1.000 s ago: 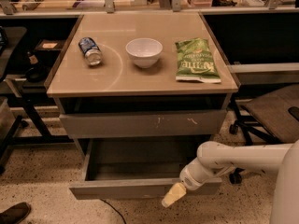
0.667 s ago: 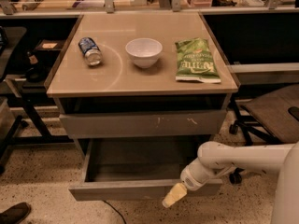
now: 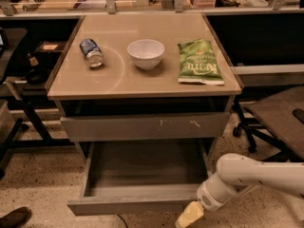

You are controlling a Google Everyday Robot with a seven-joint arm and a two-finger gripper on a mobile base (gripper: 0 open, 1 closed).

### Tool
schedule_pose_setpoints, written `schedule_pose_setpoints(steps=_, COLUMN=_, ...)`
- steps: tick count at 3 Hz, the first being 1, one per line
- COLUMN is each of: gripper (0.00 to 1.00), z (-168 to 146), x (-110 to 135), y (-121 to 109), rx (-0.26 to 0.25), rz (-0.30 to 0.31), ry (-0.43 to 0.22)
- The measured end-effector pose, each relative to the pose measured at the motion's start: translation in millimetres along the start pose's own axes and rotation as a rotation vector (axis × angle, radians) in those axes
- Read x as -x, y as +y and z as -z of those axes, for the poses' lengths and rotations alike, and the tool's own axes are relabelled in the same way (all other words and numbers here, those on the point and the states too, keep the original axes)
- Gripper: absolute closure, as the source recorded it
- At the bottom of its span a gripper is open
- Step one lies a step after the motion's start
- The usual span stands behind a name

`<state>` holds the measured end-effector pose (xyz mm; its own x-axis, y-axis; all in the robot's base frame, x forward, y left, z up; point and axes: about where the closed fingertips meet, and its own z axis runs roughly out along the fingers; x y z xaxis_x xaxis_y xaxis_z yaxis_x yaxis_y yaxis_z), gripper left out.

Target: Open middle drawer

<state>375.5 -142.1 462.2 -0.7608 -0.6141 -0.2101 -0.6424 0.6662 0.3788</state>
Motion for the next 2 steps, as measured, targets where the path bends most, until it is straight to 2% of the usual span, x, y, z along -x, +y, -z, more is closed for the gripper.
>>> schedule_pose_setpoints(steps=2, gripper=0.0, z=-1.6, x=6.0, y=-3.2, rx=0.003, rz=0.018, ry=-0.006)
